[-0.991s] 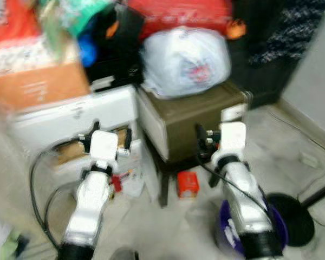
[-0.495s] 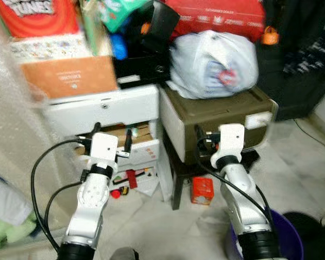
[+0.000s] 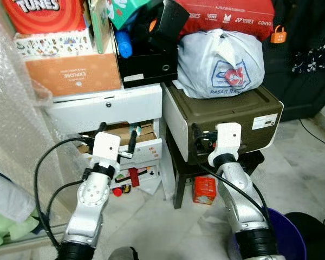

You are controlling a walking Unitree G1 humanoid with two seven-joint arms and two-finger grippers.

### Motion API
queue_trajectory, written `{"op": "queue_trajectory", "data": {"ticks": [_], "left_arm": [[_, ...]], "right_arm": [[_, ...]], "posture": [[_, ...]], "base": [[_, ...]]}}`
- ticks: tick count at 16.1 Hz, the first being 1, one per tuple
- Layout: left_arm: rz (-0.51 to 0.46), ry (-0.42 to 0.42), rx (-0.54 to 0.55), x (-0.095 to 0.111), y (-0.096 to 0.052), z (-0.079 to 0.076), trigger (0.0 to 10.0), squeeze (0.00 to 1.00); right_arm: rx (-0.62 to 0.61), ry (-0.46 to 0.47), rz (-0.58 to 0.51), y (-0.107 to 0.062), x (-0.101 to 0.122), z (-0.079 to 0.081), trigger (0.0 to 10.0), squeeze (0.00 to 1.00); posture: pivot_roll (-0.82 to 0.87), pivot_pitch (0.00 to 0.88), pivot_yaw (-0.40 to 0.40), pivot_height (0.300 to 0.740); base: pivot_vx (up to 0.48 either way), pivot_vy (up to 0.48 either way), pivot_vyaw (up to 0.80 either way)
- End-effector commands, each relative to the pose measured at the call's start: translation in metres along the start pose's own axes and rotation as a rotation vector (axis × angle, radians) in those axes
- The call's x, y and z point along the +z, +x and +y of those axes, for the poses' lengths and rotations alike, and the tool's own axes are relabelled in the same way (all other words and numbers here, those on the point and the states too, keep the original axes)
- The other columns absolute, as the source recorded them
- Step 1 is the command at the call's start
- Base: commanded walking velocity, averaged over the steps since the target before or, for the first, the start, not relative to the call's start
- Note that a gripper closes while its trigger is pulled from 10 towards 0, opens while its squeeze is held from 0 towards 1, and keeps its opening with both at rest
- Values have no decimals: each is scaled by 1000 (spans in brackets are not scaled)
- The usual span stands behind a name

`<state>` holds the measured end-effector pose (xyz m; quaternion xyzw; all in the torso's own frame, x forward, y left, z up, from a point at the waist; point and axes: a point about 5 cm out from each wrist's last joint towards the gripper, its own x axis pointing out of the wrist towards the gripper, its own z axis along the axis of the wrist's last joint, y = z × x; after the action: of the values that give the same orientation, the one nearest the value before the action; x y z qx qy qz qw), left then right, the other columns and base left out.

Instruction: Clean up the room

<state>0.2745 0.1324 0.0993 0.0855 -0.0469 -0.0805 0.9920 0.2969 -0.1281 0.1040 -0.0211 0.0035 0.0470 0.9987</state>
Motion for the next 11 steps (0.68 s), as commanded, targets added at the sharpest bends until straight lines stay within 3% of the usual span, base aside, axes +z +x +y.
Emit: {"op": "queue_trajectory", "data": {"ticks": [1, 11], "left_arm": [[-12, 6, -2, 3, 1, 3, 10000, 0], [-8, -1, -23, 2, 1, 2, 10000, 0]], "right_arm": [[-2, -5, -15, 3, 4, 1, 10000, 0], [-5, -15, -11, 4, 3, 2, 10000, 0]], "posture": [[5, 0, -1, 740], [4, 0, 1, 740]], "base": [[307, 0, 0], [335, 0, 0]]}}
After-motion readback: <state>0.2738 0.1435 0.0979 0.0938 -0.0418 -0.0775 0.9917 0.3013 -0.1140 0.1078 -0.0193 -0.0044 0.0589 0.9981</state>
